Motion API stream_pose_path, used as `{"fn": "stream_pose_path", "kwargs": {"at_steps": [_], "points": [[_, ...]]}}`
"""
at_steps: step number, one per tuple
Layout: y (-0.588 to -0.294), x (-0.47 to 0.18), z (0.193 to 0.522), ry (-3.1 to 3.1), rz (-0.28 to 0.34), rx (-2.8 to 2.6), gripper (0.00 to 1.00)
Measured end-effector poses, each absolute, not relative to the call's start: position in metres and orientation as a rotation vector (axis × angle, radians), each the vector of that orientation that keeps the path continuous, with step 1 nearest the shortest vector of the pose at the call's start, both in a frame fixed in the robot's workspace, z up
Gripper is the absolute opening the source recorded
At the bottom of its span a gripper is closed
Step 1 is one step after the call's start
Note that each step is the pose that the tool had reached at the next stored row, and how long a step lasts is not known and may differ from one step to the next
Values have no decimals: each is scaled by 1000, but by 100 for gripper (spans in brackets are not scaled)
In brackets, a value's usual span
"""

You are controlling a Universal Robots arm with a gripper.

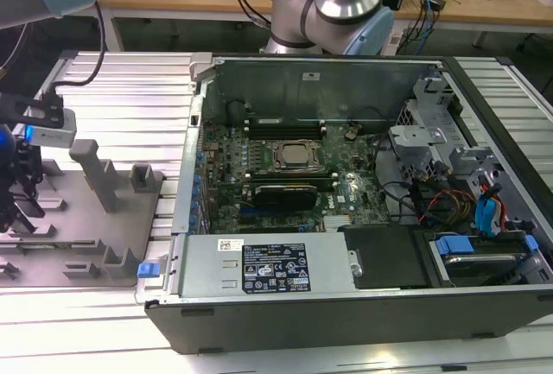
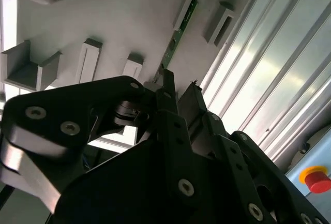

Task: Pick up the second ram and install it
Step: 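Pick up the second ram and move it above second insertion slot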

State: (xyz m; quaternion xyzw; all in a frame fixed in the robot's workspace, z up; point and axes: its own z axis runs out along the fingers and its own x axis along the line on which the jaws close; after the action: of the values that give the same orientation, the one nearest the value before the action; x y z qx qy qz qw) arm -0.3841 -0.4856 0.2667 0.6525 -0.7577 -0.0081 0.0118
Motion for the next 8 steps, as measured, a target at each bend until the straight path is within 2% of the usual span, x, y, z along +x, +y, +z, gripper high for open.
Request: {"fn": "stream_pose_path", "kwargs": {"at_steps": [8], "points": [[-493, -384, 253, -2344, -50, 2076, 30]]}}
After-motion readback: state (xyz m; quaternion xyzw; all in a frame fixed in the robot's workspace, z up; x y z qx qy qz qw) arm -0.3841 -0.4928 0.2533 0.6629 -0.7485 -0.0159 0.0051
